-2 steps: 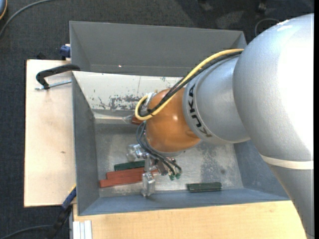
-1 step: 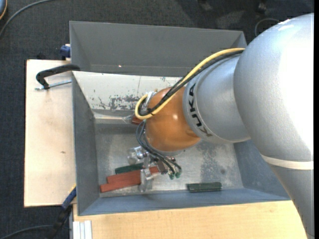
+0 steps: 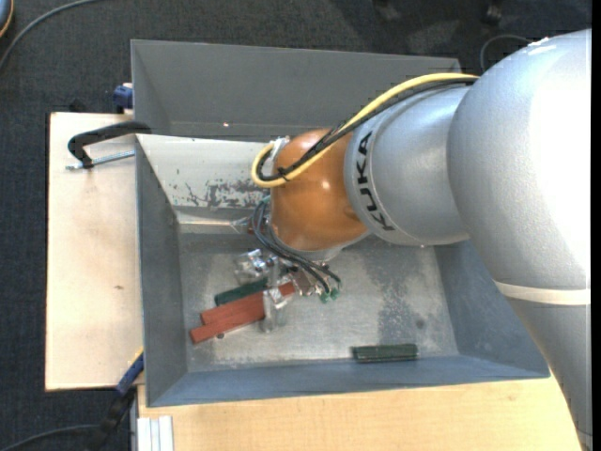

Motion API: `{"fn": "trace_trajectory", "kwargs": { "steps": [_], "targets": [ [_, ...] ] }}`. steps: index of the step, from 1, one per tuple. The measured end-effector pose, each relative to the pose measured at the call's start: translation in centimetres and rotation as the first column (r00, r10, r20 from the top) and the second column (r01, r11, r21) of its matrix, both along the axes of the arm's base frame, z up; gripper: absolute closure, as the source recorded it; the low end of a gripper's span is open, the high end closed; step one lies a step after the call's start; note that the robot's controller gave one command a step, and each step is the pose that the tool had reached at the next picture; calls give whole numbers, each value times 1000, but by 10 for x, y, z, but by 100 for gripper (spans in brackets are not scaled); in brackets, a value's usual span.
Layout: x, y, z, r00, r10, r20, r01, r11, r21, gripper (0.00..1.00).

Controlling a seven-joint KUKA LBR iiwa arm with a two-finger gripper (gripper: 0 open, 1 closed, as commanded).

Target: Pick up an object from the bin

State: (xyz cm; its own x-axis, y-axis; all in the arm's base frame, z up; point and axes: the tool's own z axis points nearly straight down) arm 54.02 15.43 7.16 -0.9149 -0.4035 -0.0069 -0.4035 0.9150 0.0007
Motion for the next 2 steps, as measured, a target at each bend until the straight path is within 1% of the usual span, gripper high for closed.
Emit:
{"fn": "trace_trajectory", "kwargs": {
  "steps": [1, 2],
  "targets": [
    [-16, -71, 121, 1000, -3, 6, 3, 1000, -3, 100],
    [-10, -75, 197, 1000, 22, 9, -22, 1000, -1, 100]
  ]
}}
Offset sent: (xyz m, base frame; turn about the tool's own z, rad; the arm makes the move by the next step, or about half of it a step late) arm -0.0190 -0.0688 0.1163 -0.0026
